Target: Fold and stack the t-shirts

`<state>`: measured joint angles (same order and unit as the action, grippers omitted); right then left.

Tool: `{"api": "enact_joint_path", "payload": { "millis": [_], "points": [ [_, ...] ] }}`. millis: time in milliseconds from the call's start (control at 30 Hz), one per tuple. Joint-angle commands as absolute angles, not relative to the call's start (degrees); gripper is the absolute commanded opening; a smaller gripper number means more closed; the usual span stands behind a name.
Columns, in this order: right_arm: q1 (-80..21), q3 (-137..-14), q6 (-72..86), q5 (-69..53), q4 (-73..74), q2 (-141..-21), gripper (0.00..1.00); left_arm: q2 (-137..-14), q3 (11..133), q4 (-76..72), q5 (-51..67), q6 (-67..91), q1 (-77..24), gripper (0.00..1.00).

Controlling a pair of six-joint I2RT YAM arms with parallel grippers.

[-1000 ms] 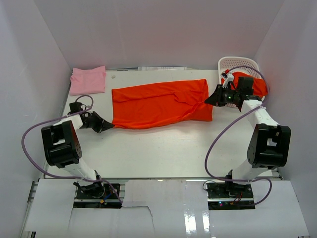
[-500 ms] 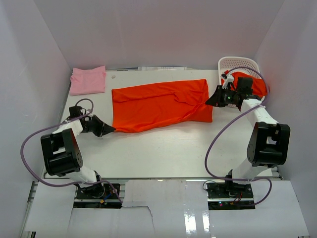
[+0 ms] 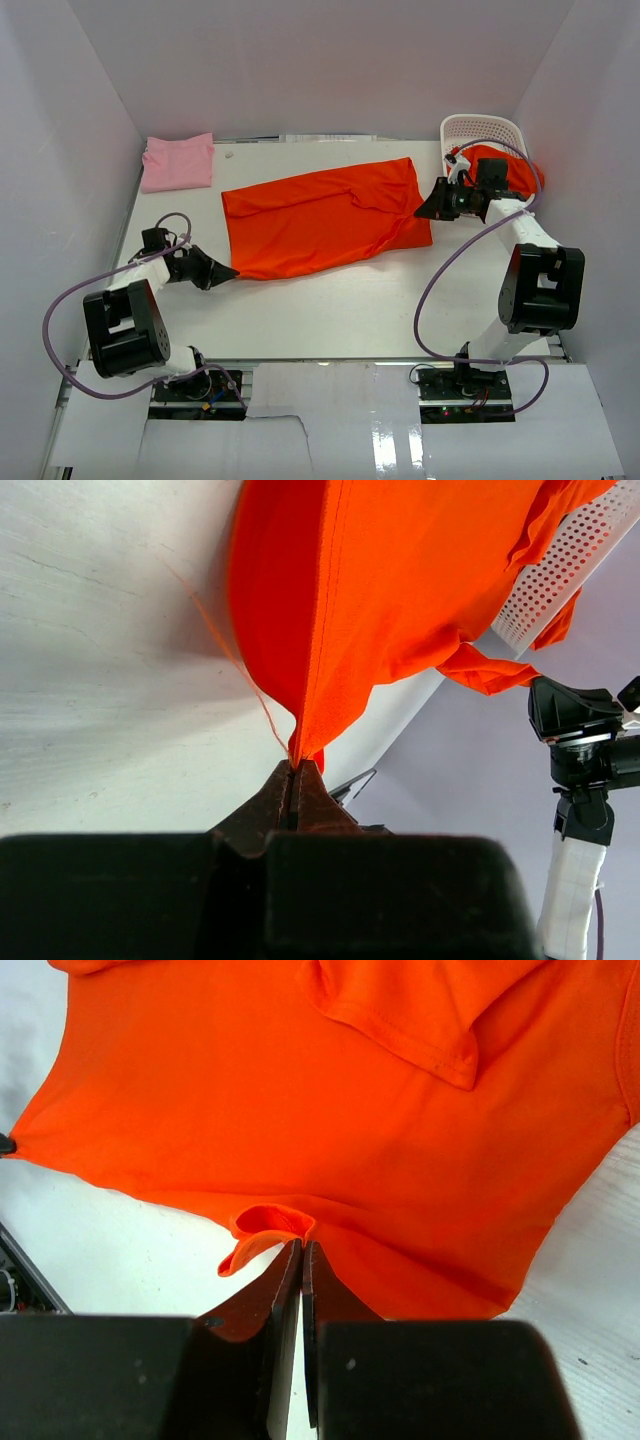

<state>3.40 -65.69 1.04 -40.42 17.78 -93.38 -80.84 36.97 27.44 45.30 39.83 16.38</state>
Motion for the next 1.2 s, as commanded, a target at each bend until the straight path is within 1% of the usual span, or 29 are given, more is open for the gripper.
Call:
{"api": "enact_joint_path", "payload": {
  "millis": [0,133,167,233,267,333,367,600,800,1033,1167],
  "points": [
    [3.69,-68.38,0.26,-40.78,20.04,-93.25,0.08,-82.16,37.79,27.42,46.76,38.94,16.26,0.00],
    [3.69,-68.99,0.26,-39.47,21.00,-93.25,0.08,-84.55,37.71,26.90,48.43,38.41,16.26,0.01],
    [3.69,-69.17,0.35,-39.20,21.79,-93.34,0.08,-84.72,37.27,26.89,48.60,38.15,16.26,0.17],
    [3.69,-69.35,0.26,-39.02,21.97,-93.43,0.08,-83.85,36.57,26.89,48.08,38.23,16.26,0.34],
    [3.69,-69.35,0.26,-39.46,22.06,-93.43,0.08,-83.50,35.69,26.81,47.82,38.58,16.35,0.45],
    [3.69,-69.43,0.26,-39.55,22.06,-93.52,0.08,-82.45,34.81,26.81,47.37,39.11,16.26,0.51],
    [3.69,-69.43,0.26,-39.64,22.06,-93.43,0.08,-82.18,33.85,26.81,47.37,39.55,16.26,0.52],
    [3.69,-69.52,0.26,-40.34,22.06,-93.25,0.08,-78.23,28.75,27.60,46.85,41.39,16.26,0.54],
    [3.69,-69.43,0.26,-41.13,21.71,-93.34,0.08,-74.80,26.11,27.60,43.42,43.33,16.35,0.54],
    [3.69,-69.35,0.35,-42.10,21.27,-93.69,0.08,-74.44,26.89,23.30,38.15,45.35,16.35,0.54],
    [3.69,-69.52,0.35,-42.27,21.18,-93.69,0.08,-75.85,26.37,19.87,38.93,47.54,16.26,0.54]
  ]
}}
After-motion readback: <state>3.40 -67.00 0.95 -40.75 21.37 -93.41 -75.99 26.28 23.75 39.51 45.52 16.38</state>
